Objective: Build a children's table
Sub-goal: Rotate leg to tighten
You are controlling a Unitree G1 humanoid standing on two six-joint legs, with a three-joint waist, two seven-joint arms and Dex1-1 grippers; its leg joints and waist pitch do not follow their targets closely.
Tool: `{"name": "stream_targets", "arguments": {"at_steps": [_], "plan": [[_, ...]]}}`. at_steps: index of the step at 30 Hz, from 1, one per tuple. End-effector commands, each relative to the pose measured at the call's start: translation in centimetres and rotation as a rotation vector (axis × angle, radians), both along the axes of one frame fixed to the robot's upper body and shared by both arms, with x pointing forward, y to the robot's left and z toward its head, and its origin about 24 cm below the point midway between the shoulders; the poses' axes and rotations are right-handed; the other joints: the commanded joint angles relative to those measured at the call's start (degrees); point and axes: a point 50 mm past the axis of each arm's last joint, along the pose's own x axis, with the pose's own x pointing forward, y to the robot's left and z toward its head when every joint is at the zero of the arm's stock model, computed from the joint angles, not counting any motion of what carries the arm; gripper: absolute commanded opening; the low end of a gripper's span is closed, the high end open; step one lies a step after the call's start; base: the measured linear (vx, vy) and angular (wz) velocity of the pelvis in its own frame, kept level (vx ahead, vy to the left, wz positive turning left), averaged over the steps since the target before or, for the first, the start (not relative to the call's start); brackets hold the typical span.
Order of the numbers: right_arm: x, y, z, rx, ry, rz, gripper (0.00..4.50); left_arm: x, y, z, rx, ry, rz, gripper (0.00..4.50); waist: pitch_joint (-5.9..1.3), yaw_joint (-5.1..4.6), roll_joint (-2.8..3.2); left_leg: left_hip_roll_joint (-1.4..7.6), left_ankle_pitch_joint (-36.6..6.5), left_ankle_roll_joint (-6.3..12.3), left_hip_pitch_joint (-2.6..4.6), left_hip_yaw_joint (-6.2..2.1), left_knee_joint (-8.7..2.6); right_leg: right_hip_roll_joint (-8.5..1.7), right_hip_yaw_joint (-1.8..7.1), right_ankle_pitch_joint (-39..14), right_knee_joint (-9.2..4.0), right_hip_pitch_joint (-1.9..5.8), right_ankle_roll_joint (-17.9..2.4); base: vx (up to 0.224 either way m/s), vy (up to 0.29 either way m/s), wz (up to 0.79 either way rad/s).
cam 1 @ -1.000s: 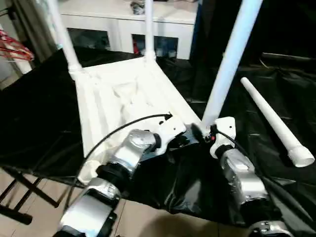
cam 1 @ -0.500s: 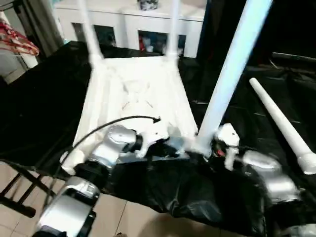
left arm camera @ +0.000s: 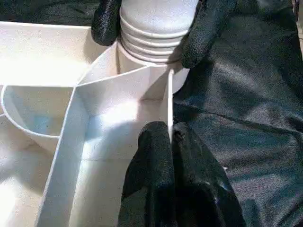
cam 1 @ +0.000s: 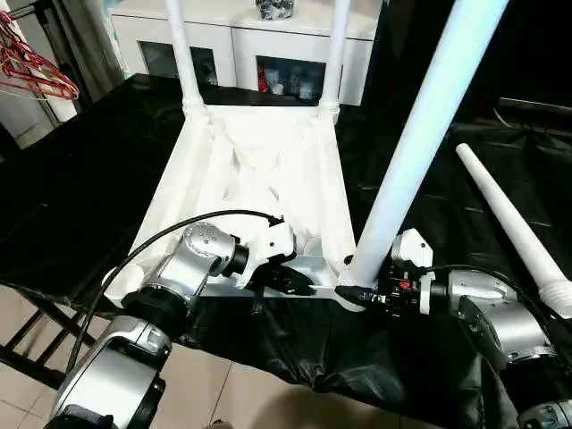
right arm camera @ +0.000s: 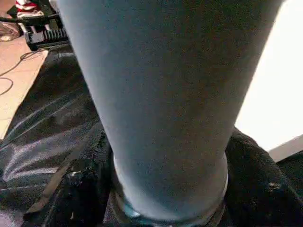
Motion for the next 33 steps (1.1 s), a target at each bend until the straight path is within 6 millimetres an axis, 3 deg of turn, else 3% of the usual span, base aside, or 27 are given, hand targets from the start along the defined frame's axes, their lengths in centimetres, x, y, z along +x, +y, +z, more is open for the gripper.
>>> {"name": "stream_targets", "arguments": {"at_steps": [1,2,4,6,8,11,13,14,16,17,20,23,28,31,33], "plan": [[-0.9,1.4,-1.8,0.019,0.076,-0.023,2.73,1.0,-1.8,1.4,-0.078,-0.096,0.072,0.0,-3.37,-0.14,-0.55,1.43,-8.9,5.28,0.04,0.25,-3.69,-2.93,2.53,-7.5,-2.96,3.29,-14.8,0.0,0.0,0.0],[-0.7,1.6,-2.0,0.025,0.064,-0.078,2.73,1.3,-2.2,1.3,-0.079,-0.11,0.12,0.0,-3.24,-0.1,-0.3,1.43,-9.9,4.85,0.22,0.26,-3.78,-2.97,2.52,-8.8,-3.21,3.13,-14.7,0.0,0.0,0.0],[0.0,2.0,-2.4,0.031,0.042,-0.2,2.73,1.7,-3.0,1.2,-0.083,-0.131,0.193,0.0,-3.06,-0.39,-0.61,1.25,-12.6,3.41,0.34,0.17,-4.03,-3.1,2.51,-14.1,-3.82,3.19,-13.2,0.0,0.0,0.0],[0.9,2.4,-3.0,0.03,0.025,-0.352,2.72,2.0,-4.1,1.1,-0.102,-0.144,0.26,0.0,-2.88,-0.78,-0.4,1.04,-14.5,1.59,0.39,-0.14,-4.37,-3.24,2.4,-20.9,-4.51,3.06,-10.5,0.0,0.0,0.0],[1.3,2.8,-3.3,0.024,0.016,-0.446,2.72,2.0,-4.9,1.1,-0.116,-0.144,0.294,0.0,-2.72,-1.45,-0.63,0.88,-15.3,1.06,0.14,-0.27,-4.56,-3.1,2.28,-23.3,-4.87,3.07,-9.1,0.0,0.0,0.0],[2.3,4.3,-4.0,0.011,0.024,-0.644,2.72,1.6,-7.0,0.4,-0.087,-0.152,0.347,0.0,-2.73,-2.44,0.15,0.73,-16.0,0.86,0.16,-0.4,-4.62,-2.9,2.2,-23.8,-5.15,2.87,-8.4,0.0,0.0,0.0],[2.6,4.9,-4.0,0.018,0.023,-0.696,2.72,1.4,-7.5,0.1,-0.078,-0.162,0.359,0.0,-2.72,-2.93,0.19,0.5,-16.9,1.2,0.24,-0.36,-4.53,-2.76,2.06,-25.6,-5.59,2.72,-7.7,0.0,0.0,0.0],[2.7,5.2,-3.9,0.028,0.015,-0.714,2.72,1.3,-7.9,0.0,-0.078,-0.163,0.358,0.0,-2.78,-3.01,0.44,0.55,-17.0,1.27,0.34,-0.34,-4.51,-2.81,2.15,-25.4,-5.64,2.6,-7.8,0.0,0.0,0.0],[2.8,5.5,-3.8,0.027,-0.005,-0.721,2.72,1.2,-8.2,-0.1,-0.081,-0.164,0.357,0.0,-2.84,-3.22,0.4,0.55,-16.8,1.71,0.09,-0.41,-4.55,-2.72,2.09,-24.0,-5.53,2.82,-8.0,0.0,0.0,0.0],[2.9,5.9,-3.7,0.041,-0.019,-0.718,3.28,1.0,-8.5,-0.1,-0.088,-0.159,0.347,0.0,-2.88,-3.31,0.6,0.57,-16.9,1.87,0.03,-0.41,-4.54,-2.75,2.11,-23.2,-5.46,2.75,-8.3,0.0,0.0,0.0],[2.9,5.7,-3.3,0.102,-0.014,-0.699,3.42,0.8,-8.3,0.1,-0.114,-0.147,0.306,0.0,-3.02,-3.46,0.61,0.6,-16.7,2.84,-0.1,-0.36,-4.54,-2.71,2.18,-21.0,-5.28,2.91,-9.1,0.0,0.0,0.0],[2.8,4.8,-2.9,0.108,-0.03,-0.658,3.86,0.5,-7.6,0.3,-0.139,-0.131,0.261,0.0,-3.22,-3.4,0.5,0.76,-15.3,3.6,-0.31,-0.34,-4.47,-2.71,2.26,-17.2,-4.76,3.18,-10.5,0.0,0.0,0.0],[2.6,2.8,-2.3,0.085,-0.053,-0.507,3.92,0.1,-6.0,0.2,-0.126,-0.111,0.16,0.0,-3.61,-2.97,0.37,0.88,-10.2,5.91,-0.5,-0.17,-3.96,-2.85,2.36,-9.7,-3.77,3.6,-13.4,0.0,0.0,0.0],[2.2,1.6,-1.7,0.064,-0.059,-0.375,3.92,0.0,-4.7,0.3,-0.113,-0.085,0.094,0.0,-3.95,-2.45,0.4,0.95,-6.2,8.21,-0.56,-0.03,-3.45,-2.79,2.33,-2.1,-2.79,3.72,-15.6,0.0,0.0,0.0],[2.1,1.3,-1.6,0.059,-0.055,-0.338,3.92,-0.1,-4.3,0.4,-0.108,-0.078,0.077,0.0,-3.88,-2.12,0.41,1.04,-6.0,8.91,-0.5,0.11,-3.37,-2.78,2.28,-1.8,-2.77,3.66,-16.0,0.0,0.0,0.0]]}}
